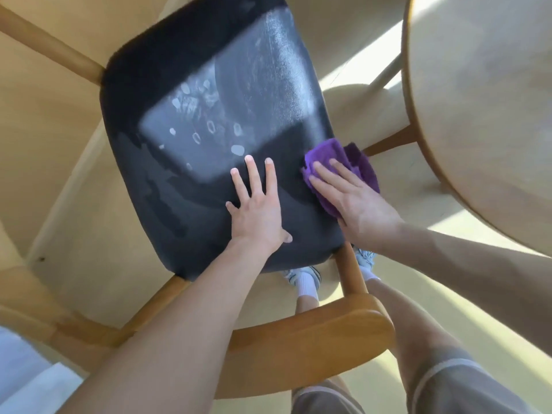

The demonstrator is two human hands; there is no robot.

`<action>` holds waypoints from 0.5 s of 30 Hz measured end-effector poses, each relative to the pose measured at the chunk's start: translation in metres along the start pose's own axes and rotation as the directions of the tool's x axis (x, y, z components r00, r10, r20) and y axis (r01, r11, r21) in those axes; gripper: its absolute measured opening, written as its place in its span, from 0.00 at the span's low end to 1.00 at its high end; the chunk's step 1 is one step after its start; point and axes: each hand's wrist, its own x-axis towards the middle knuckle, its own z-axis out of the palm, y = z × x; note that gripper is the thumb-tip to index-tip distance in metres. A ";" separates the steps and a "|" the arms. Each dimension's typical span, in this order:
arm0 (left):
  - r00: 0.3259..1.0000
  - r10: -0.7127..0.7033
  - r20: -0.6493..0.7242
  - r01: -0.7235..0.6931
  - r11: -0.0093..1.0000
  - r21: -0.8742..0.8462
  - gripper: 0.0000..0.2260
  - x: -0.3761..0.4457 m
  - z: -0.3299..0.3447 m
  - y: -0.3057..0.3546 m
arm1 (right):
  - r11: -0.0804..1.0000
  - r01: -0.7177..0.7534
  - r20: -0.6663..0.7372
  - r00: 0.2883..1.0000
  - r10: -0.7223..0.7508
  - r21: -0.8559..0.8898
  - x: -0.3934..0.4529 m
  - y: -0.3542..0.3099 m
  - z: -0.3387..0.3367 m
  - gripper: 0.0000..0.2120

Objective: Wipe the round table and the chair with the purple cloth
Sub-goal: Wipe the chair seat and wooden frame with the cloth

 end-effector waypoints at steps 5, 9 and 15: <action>1.000 0.010 -0.011 -0.009 1.000 0.003 0.70 -0.003 -0.006 0.000 | 0.944 0.305 0.312 0.915 -0.255 -0.123 -0.028 0.037 -0.018 0.32; 1.000 -0.004 -0.015 0.004 1.000 0.001 0.70 -0.003 -0.005 0.002 | 0.993 0.111 0.001 0.994 -0.111 0.045 -0.001 0.027 -0.058 0.24; 0.999 0.000 -0.042 0.001 1.000 0.015 0.70 -0.002 -0.002 0.000 | 0.995 -0.088 -0.097 0.991 0.093 0.057 0.059 -0.014 -0.038 0.40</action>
